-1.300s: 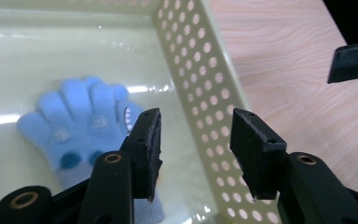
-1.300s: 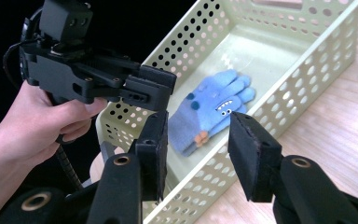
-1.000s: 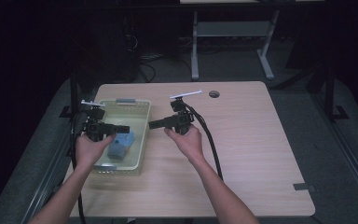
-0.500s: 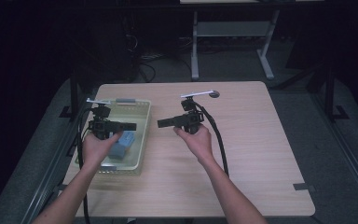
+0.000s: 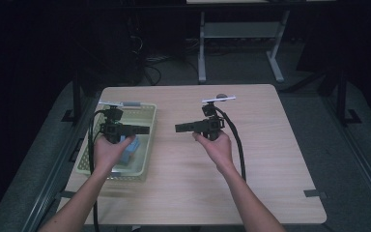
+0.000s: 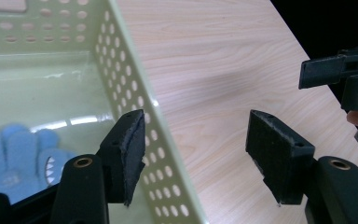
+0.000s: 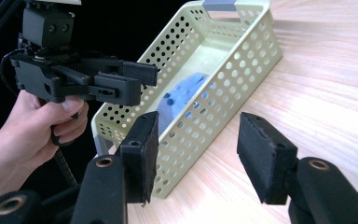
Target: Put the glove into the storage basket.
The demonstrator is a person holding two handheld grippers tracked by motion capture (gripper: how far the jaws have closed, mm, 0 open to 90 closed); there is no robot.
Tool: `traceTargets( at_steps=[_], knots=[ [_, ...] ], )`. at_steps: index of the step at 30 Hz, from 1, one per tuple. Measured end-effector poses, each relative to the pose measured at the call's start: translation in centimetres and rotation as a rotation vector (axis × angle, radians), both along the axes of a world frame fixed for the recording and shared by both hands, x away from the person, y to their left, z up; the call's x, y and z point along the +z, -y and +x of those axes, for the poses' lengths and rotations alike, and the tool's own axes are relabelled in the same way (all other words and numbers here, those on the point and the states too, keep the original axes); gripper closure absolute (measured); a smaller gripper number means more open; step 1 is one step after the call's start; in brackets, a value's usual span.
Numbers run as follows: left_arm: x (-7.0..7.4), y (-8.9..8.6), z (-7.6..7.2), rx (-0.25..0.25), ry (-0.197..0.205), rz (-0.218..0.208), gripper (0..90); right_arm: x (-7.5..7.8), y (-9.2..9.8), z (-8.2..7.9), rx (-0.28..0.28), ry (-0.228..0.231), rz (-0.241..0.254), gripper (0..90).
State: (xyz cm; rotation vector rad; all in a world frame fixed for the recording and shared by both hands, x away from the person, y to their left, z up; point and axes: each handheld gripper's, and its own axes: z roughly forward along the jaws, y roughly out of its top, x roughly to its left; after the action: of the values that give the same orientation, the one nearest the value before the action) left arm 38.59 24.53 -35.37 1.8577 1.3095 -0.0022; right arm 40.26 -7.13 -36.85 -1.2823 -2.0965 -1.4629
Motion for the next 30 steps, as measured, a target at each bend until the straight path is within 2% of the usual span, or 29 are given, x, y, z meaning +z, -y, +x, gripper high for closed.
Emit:
traceTargets(
  at_steps=[11,30],
  knots=[
    [0.2,2.1,0.0,-0.027,0.02,0.001,35.8,0.1,2.7,-0.9,-0.04,0.008,0.01,45.5],
    [0.2,5.0,-0.5,-0.064,0.04,-0.01,33.4,-0.2,5.9,-2.4,-0.089,0.006,0.017,41.8]
  ],
)
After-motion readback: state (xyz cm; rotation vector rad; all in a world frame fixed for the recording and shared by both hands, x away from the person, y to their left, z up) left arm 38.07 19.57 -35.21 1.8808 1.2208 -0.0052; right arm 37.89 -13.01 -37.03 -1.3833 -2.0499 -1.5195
